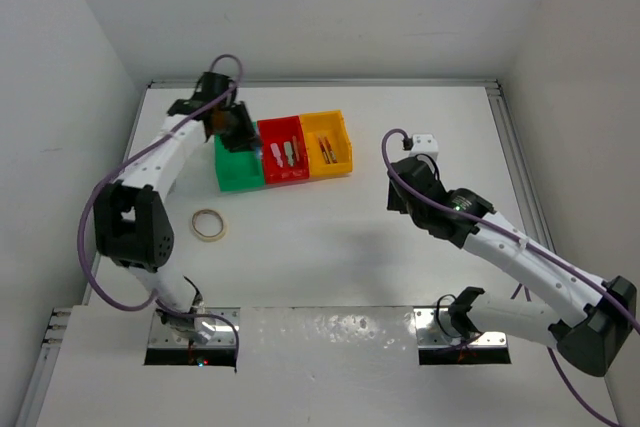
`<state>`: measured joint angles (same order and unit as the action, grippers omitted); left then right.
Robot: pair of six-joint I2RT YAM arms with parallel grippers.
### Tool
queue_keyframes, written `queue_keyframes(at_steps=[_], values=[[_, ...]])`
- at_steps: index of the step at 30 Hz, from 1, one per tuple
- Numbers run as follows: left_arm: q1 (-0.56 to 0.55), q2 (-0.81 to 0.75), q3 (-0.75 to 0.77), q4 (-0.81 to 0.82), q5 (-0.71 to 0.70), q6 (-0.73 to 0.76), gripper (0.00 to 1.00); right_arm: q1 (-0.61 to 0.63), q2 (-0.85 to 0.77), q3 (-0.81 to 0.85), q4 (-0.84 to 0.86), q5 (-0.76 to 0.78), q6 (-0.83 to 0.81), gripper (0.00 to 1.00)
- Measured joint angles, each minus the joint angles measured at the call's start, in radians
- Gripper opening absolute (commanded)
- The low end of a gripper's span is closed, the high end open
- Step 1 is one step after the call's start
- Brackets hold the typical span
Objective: Sort the stationery into containers
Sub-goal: Place the stationery in the storage box.
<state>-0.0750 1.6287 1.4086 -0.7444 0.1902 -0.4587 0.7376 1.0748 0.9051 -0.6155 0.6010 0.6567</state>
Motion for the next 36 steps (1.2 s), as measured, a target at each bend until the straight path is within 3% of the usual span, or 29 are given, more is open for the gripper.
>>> queue_keyframes(at_steps=[3,6,10,17,18,19,20,25,31,36], values=[[-0.15,0.107,0.111,0.007,-0.017,-0.011,0.0,0.001,-0.014,-0.021,0.001,0.002,0.007,0.46],[-0.222,0.223,0.219,0.011,-0.029,-0.021,0.0,0.003,-0.045,-0.049,-0.003,0.006,0.022,0.46],[-0.229,0.356,0.299,0.009,-0.084,-0.034,0.0,0.005,-0.088,-0.072,-0.023,0.026,0.042,0.46],[-0.206,0.498,0.312,-0.012,-0.153,-0.049,0.01,0.005,-0.147,-0.097,-0.056,0.067,0.063,0.46],[-0.209,0.513,0.323,-0.017,-0.161,-0.048,0.05,0.005,-0.15,-0.098,-0.059,0.071,0.063,0.46],[-0.212,0.524,0.335,-0.018,-0.17,-0.047,0.18,0.005,-0.152,-0.099,-0.061,0.075,0.064,0.46],[-0.217,0.536,0.348,-0.017,-0.181,-0.045,0.24,0.005,-0.152,-0.099,-0.064,0.078,0.064,0.46],[-0.232,0.554,0.376,-0.016,-0.222,-0.039,0.42,0.005,-0.148,-0.099,-0.074,0.084,0.063,0.46],[-0.232,0.554,0.418,-0.018,-0.237,-0.039,0.44,0.005,-0.143,-0.099,-0.077,0.088,0.063,0.46],[-0.231,0.53,0.459,-0.019,-0.226,-0.031,0.39,0.005,-0.133,-0.099,-0.077,0.086,0.059,0.46]])
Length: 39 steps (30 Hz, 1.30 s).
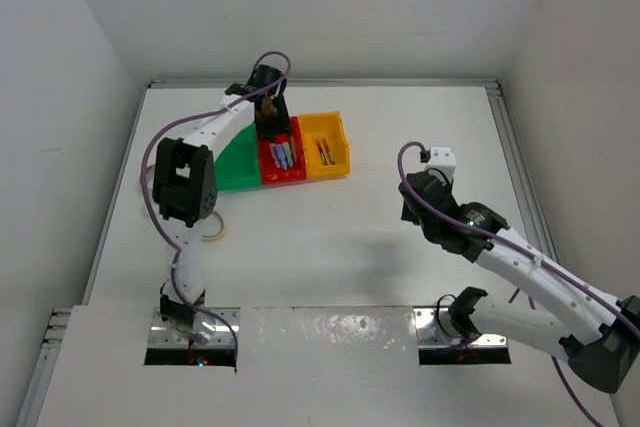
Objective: Sort the stationery into containers
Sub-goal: Place the stationery in the storage box, then pick up the stationery from the center of the board.
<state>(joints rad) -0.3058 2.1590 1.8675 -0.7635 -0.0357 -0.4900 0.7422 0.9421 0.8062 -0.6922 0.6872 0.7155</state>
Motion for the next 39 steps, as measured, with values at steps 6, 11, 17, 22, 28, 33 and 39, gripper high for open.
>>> queue_keyframes(at_steps=[6,11,17,22,28,33,39], values=[[0.059,-0.258,-0.087,0.021,0.062,0.161,0.55,0.002,0.026,0.0,0.001,-0.012,-0.005,0.46],[0.309,-0.656,-0.365,0.069,0.178,0.459,0.63,0.014,0.026,-0.003,0.022,-0.019,-0.014,0.46],[0.526,-0.756,-0.647,0.0,0.185,0.716,0.77,0.027,0.037,-0.008,0.062,-0.02,-0.039,0.46],[0.529,-0.684,-0.874,-0.051,0.202,0.862,0.77,0.028,0.045,-0.01,0.075,-0.023,-0.053,0.46],[0.511,-0.681,-0.95,0.052,0.134,0.936,0.69,0.028,0.011,-0.037,0.079,-0.022,-0.052,0.46],[0.483,-0.631,-0.985,0.153,0.07,0.949,0.59,0.028,-0.033,-0.061,0.07,-0.015,-0.037,0.46],[0.485,-0.541,-0.998,0.221,0.023,0.947,0.4,0.028,-0.047,-0.061,0.052,-0.005,-0.025,0.46]])
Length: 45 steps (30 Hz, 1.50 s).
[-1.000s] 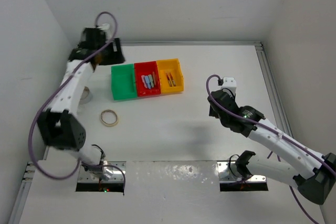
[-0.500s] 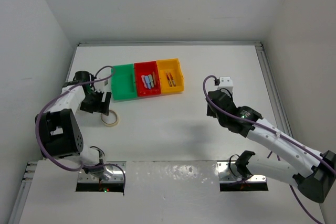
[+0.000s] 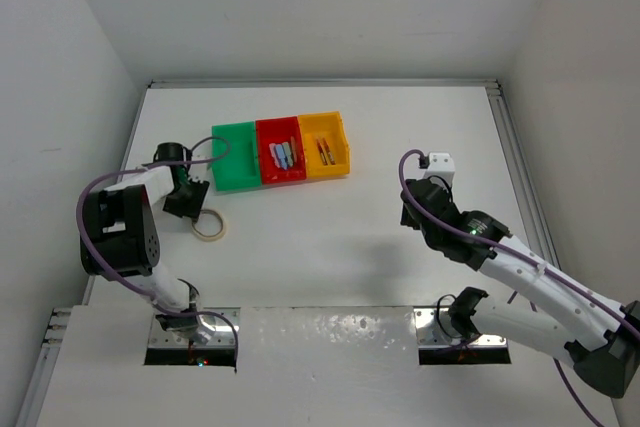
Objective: Sort the stationery into containers
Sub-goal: Pick up the stationery from the center of the board, then place the stationery in the storage box.
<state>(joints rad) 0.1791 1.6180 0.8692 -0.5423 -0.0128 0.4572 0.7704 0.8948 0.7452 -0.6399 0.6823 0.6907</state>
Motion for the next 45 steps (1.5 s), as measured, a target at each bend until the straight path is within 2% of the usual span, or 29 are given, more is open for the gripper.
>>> queue_keyframes(at_steps=[4,5,6,7,17,24,29,37,45], values=[[0.007,0.003,0.0,0.008,0.008,-0.002,0.21,0.0,0.0,0.0,-0.013,0.003,0.006,0.46],[0.007,0.003,0.0,0.008,0.012,-0.002,0.09,0.0,0.0,0.0,-0.016,0.003,0.008,0.46],[0.007,0.002,0.0,0.008,0.018,-0.001,0.02,0.0,0.0,0.0,-0.018,0.003,0.01,0.46],[0.007,0.001,-0.002,0.009,0.024,0.003,0.0,0.0,0.0,0.0,-0.019,0.003,0.011,0.46],[0.027,-0.092,0.012,-0.02,0.069,0.101,0.0,0.0,0.001,0.0,-0.02,0.003,0.014,0.46],[0.011,-0.122,0.181,-0.076,0.116,0.145,0.0,0.0,0.009,0.0,-0.02,0.003,0.014,0.46],[-0.087,-0.119,0.338,-0.096,0.133,0.137,0.0,0.0,0.007,-0.001,-0.018,0.007,0.018,0.46],[-0.264,0.034,0.636,-0.066,0.154,0.1,0.0,0.0,0.017,-0.004,-0.016,0.006,0.02,0.46],[-0.34,0.22,0.712,-0.044,0.113,0.1,0.0,0.0,0.01,-0.016,0.003,0.006,0.02,0.46]])
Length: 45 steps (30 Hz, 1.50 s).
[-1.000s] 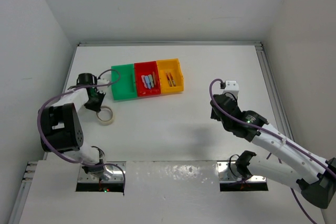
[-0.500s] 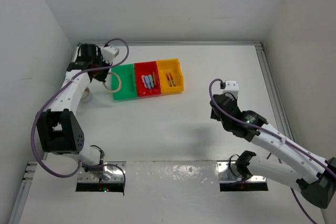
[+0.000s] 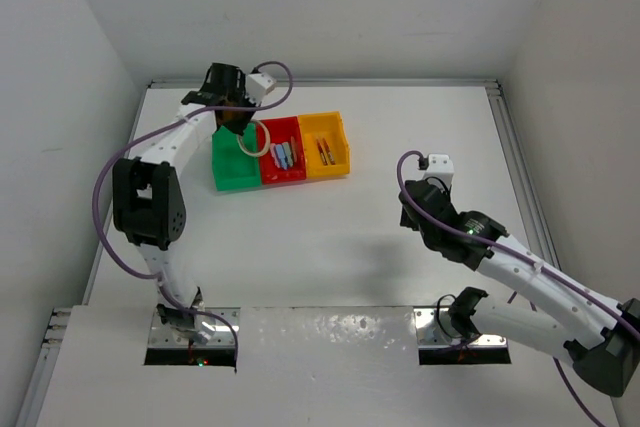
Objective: Sort the stationery into containers
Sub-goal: Place the stationery in the storage box.
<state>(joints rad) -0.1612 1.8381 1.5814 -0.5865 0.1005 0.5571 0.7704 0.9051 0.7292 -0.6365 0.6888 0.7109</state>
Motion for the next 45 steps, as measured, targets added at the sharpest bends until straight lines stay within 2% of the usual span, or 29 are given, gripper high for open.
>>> queue_keyframes(at_steps=[6,15,22,38,44,45], values=[[-0.001,0.035,0.0,0.001,-0.019,0.031,0.0,0.0,0.006,0.0,-0.001,0.008,-0.002,0.46],[0.08,0.033,-0.01,0.022,-0.043,0.158,0.0,0.0,0.006,0.0,0.001,0.011,-0.002,0.46],[0.05,0.034,-0.061,0.034,-0.072,0.2,0.0,0.0,0.045,0.014,0.0,0.011,-0.011,0.46],[0.038,0.049,-0.097,0.089,-0.143,0.238,0.0,0.0,0.027,0.014,0.0,0.016,-0.012,0.46],[0.032,0.053,-0.131,0.105,-0.165,0.248,0.05,0.0,0.027,0.015,0.0,0.016,-0.016,0.46],[0.031,0.059,-0.131,0.11,-0.167,0.246,0.09,0.0,0.027,0.016,0.0,0.016,-0.018,0.46]])
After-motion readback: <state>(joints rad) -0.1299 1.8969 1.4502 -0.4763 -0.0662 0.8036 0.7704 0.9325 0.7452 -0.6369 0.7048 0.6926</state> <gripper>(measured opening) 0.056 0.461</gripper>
